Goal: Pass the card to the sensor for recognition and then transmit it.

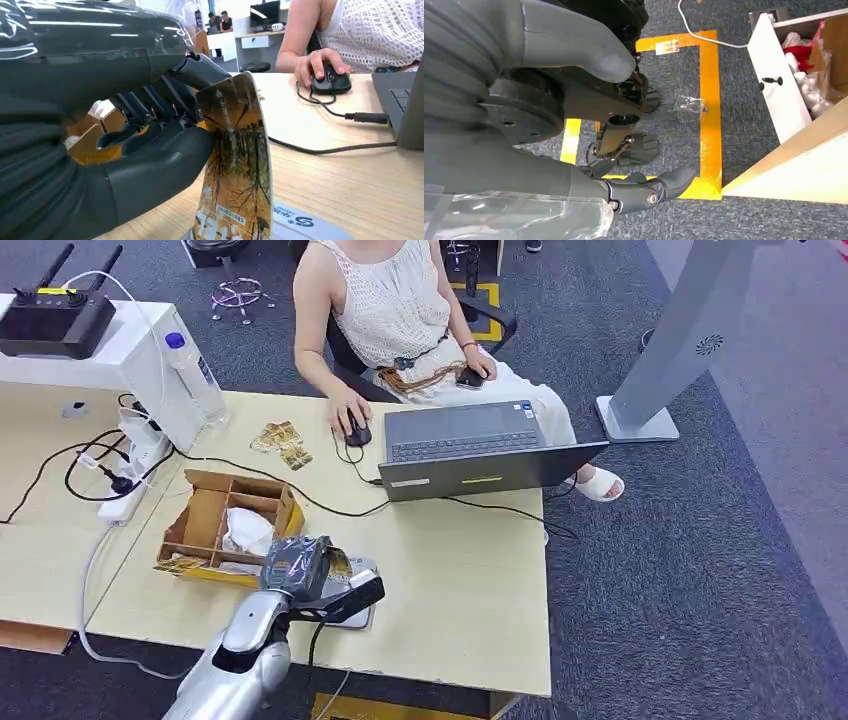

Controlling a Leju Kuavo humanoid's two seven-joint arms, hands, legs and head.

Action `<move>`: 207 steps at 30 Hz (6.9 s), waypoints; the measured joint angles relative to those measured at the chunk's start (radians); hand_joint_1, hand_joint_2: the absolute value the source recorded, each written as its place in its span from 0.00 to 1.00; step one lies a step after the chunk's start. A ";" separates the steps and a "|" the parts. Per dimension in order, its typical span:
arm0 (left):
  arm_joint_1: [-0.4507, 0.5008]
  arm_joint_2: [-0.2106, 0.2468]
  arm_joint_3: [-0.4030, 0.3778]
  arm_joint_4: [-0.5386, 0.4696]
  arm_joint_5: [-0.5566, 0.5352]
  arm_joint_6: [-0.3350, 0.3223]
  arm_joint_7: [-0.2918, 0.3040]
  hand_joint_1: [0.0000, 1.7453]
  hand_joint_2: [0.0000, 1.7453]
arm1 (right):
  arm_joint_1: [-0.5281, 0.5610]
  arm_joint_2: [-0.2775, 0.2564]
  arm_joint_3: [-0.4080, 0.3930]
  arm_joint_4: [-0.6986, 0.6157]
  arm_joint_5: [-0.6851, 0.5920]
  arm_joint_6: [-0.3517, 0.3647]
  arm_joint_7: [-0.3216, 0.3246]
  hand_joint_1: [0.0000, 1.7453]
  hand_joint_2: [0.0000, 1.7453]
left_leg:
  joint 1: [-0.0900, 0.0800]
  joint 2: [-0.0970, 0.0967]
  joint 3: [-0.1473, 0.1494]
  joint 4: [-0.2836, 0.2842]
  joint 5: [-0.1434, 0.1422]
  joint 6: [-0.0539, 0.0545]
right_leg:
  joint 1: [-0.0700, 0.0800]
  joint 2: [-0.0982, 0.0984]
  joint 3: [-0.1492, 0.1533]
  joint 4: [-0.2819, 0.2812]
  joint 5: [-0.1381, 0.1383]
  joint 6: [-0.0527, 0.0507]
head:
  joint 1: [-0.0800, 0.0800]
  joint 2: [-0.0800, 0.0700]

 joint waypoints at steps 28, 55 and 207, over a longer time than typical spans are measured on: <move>0.019 -0.004 0.000 -0.141 -0.031 0.148 -0.033 1.00 1.00 | 0.009 0.000 -0.023 0.002 0.000 0.002 -0.021 0.00 1.00 | 0.000 -0.001 -0.001 0.000 0.000 0.000 | 0.000 -0.001 0.000 0.000 0.000 0.000 | 0.000 0.000; -0.447 0.129 0.063 -0.093 -0.117 0.215 0.009 1.00 1.00 | -0.013 0.000 -0.025 0.002 0.063 0.013 0.022 0.00 1.00 | 0.000 -0.002 -0.002 0.001 0.006 0.000 | 0.000 -0.002 -0.002 0.002 0.005 0.000 | 0.000 0.000; 0.273 0.218 0.270 -0.427 -0.011 0.166 -0.053 0.00 1.00 | 0.061 -0.031 -0.226 0.008 0.137 0.002 0.006 0.00 1.00 | 0.000 0.000 -0.003 0.000 0.000 0.000 | 0.000 0.000 -0.004 0.001 0.000 0.000 | 0.000 0.000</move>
